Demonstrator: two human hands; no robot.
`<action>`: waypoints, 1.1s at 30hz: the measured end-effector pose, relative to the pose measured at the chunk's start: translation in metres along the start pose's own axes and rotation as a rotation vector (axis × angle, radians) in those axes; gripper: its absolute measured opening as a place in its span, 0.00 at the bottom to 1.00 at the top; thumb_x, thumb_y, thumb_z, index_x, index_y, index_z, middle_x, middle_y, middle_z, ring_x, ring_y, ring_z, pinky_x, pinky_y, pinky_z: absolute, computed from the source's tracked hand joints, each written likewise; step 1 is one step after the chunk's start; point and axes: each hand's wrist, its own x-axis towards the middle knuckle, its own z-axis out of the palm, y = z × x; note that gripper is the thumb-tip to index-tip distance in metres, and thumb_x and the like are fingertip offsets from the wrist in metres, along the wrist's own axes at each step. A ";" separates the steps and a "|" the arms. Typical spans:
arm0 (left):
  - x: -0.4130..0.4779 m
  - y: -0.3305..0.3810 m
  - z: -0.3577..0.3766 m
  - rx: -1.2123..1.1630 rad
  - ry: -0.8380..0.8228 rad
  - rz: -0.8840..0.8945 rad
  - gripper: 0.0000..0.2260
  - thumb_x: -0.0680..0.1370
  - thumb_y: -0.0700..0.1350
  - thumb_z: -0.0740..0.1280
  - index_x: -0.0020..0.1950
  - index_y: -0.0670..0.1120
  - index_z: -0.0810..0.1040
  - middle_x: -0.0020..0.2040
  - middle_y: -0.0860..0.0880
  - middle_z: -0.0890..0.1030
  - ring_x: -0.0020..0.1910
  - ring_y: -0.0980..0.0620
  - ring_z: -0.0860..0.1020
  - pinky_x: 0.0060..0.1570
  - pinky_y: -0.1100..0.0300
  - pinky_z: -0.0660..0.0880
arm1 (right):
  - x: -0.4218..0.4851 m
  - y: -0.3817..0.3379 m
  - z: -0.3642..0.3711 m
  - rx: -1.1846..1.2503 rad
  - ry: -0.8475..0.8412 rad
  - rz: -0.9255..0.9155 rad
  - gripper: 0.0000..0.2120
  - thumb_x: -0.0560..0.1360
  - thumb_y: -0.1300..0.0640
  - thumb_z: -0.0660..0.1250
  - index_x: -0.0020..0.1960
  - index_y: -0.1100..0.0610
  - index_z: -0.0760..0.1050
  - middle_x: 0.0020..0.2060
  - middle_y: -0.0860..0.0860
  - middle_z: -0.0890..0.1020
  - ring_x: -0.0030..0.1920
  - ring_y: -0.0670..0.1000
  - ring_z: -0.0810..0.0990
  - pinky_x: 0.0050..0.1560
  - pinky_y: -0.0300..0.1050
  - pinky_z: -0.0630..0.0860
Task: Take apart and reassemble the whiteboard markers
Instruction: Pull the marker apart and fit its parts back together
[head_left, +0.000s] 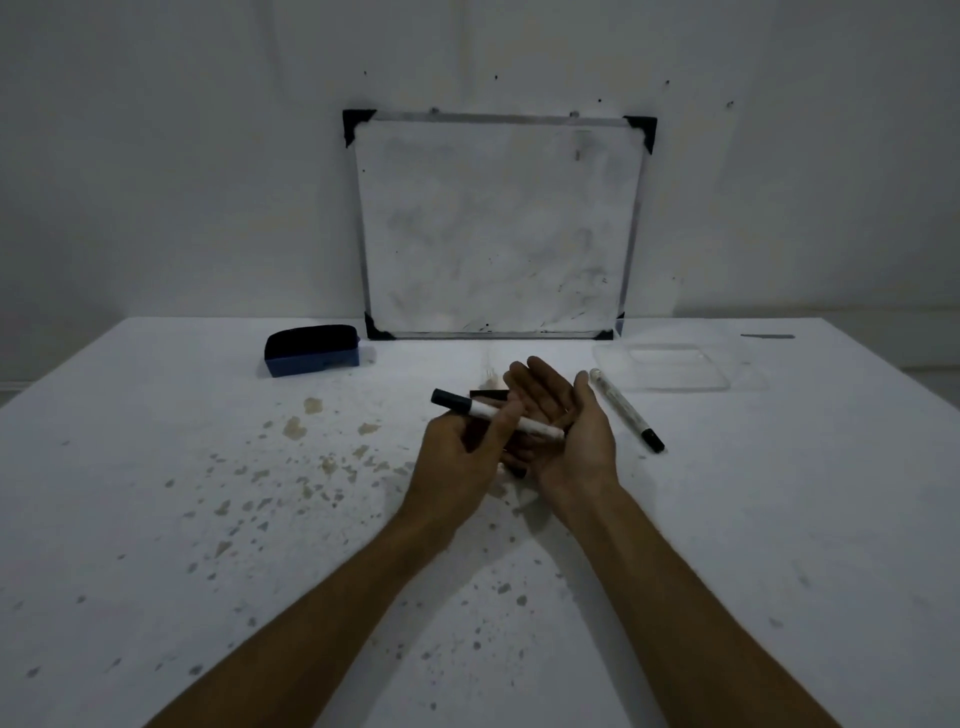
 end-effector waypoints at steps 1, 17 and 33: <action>0.001 0.001 -0.002 -0.024 0.022 -0.004 0.12 0.77 0.58 0.69 0.51 0.52 0.85 0.44 0.50 0.90 0.43 0.50 0.89 0.43 0.56 0.85 | 0.000 -0.001 0.000 -0.018 -0.004 -0.001 0.27 0.85 0.42 0.55 0.54 0.60 0.85 0.51 0.57 0.88 0.52 0.54 0.87 0.54 0.49 0.81; 0.025 -0.005 -0.039 -0.303 0.250 -0.180 0.18 0.84 0.52 0.65 0.51 0.38 0.83 0.37 0.46 0.87 0.36 0.49 0.87 0.38 0.60 0.83 | 0.003 -0.007 -0.016 -0.547 -0.115 -0.165 0.07 0.78 0.64 0.71 0.54 0.59 0.86 0.42 0.53 0.87 0.42 0.49 0.85 0.48 0.41 0.82; 0.022 -0.021 -0.079 1.127 -0.093 0.184 0.23 0.87 0.57 0.49 0.68 0.45 0.75 0.43 0.47 0.82 0.39 0.49 0.79 0.40 0.54 0.75 | 0.014 -0.015 -0.041 -0.969 0.082 -0.386 0.08 0.82 0.60 0.68 0.57 0.52 0.83 0.41 0.50 0.88 0.39 0.46 0.86 0.43 0.39 0.83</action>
